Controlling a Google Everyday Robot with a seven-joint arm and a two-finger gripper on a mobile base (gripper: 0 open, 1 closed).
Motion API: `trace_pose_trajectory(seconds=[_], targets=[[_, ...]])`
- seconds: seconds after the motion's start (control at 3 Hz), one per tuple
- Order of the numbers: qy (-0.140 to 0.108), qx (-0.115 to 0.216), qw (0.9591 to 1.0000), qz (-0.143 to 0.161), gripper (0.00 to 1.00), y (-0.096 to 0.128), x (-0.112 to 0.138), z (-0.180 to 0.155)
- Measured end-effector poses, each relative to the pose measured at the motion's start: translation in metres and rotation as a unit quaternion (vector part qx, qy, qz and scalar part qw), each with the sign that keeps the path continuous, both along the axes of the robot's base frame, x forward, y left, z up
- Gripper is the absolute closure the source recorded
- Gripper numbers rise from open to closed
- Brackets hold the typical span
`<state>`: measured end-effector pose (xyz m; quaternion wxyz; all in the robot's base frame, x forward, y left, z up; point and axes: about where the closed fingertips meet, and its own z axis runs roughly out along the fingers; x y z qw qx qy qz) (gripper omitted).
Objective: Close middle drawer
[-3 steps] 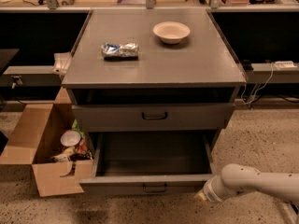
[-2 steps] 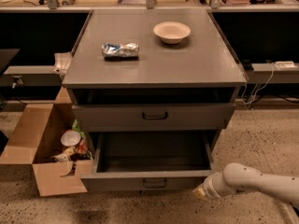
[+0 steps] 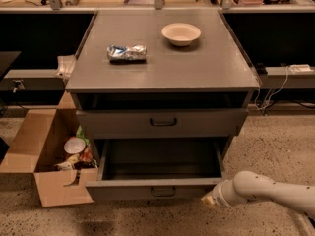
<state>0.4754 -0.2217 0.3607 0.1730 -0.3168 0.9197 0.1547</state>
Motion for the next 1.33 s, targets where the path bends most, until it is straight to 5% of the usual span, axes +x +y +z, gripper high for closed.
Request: trace_pose_trajectory(seconds=[1.33], targets=[[-0.04, 0.023, 0.9989, 0.003, 1.0, 0.013, 0.032, 0.02]])
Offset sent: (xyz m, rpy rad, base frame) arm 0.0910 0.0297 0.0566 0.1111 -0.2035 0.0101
